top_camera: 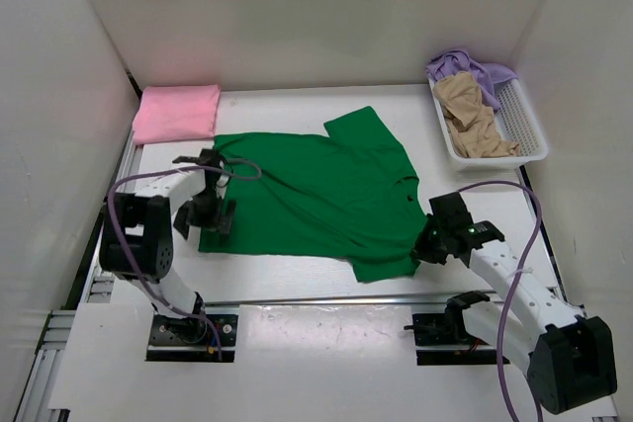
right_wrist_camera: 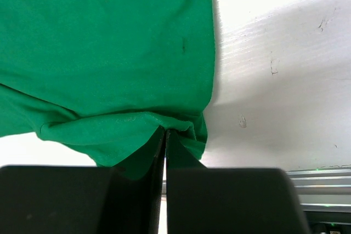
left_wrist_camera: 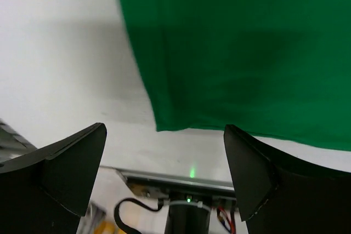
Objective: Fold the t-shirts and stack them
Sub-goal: Grap the side of the flattened tshirt closest away from the robot with both arms, then fold the flattened tshirt in 1/3 of the way
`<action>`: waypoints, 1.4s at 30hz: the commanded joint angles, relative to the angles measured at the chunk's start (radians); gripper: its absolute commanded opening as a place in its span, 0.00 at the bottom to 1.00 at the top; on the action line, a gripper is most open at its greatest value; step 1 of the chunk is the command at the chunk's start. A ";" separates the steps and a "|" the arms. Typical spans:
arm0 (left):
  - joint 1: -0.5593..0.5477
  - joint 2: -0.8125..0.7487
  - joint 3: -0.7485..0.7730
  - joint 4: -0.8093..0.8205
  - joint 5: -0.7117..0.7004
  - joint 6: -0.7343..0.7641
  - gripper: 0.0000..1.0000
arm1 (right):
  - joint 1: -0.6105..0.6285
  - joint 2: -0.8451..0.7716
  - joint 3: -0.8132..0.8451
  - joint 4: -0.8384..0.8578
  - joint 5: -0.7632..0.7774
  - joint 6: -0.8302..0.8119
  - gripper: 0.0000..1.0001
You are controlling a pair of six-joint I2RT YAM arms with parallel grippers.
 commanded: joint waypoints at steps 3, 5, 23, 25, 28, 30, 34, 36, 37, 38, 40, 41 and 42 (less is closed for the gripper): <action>0.018 0.038 -0.092 0.029 0.026 -0.003 0.97 | 0.003 -0.039 -0.009 0.018 0.005 -0.011 0.00; 0.031 0.064 -0.092 0.040 0.026 -0.003 0.97 | 0.003 -0.051 -0.018 0.018 0.005 -0.002 0.00; 0.067 -0.058 -0.131 -0.058 -0.029 -0.003 0.10 | 0.003 -0.267 0.062 -0.206 0.089 0.026 0.00; 0.067 -0.133 -0.131 -0.119 -0.056 -0.003 0.10 | 0.003 -0.313 0.090 -0.252 0.098 0.016 0.00; 0.067 -0.194 -0.111 -0.169 -0.068 -0.003 0.10 | 0.003 -0.322 0.142 -0.261 0.109 0.005 0.00; 0.067 -0.195 -0.086 -0.180 -0.095 -0.003 0.10 | 0.003 -0.271 0.175 -0.209 0.120 -0.030 0.00; 0.058 -0.126 -0.025 -0.161 -0.123 -0.003 0.10 | 0.003 -0.093 0.257 -0.082 0.146 -0.133 0.00; 0.049 -0.083 0.032 -0.150 -0.137 -0.003 0.10 | 0.003 0.034 0.294 -0.033 0.161 -0.202 0.00; 0.049 -0.039 0.052 -0.150 -0.137 -0.003 0.10 | 0.003 0.076 0.311 0.015 0.161 -0.222 0.00; 0.049 -0.015 0.093 -0.137 -0.146 -0.003 0.10 | 0.003 0.117 0.346 0.035 0.161 -0.242 0.00; 0.049 0.029 0.136 -0.124 -0.175 -0.003 0.10 | -0.008 0.234 0.385 0.084 0.172 -0.290 0.00; 0.040 0.067 0.151 -0.124 -0.191 -0.003 0.10 | -0.017 0.269 0.405 0.096 0.187 -0.303 0.00; 0.040 0.084 0.179 -0.109 -0.207 -0.003 0.10 | -0.028 0.337 0.447 0.107 0.188 -0.329 0.00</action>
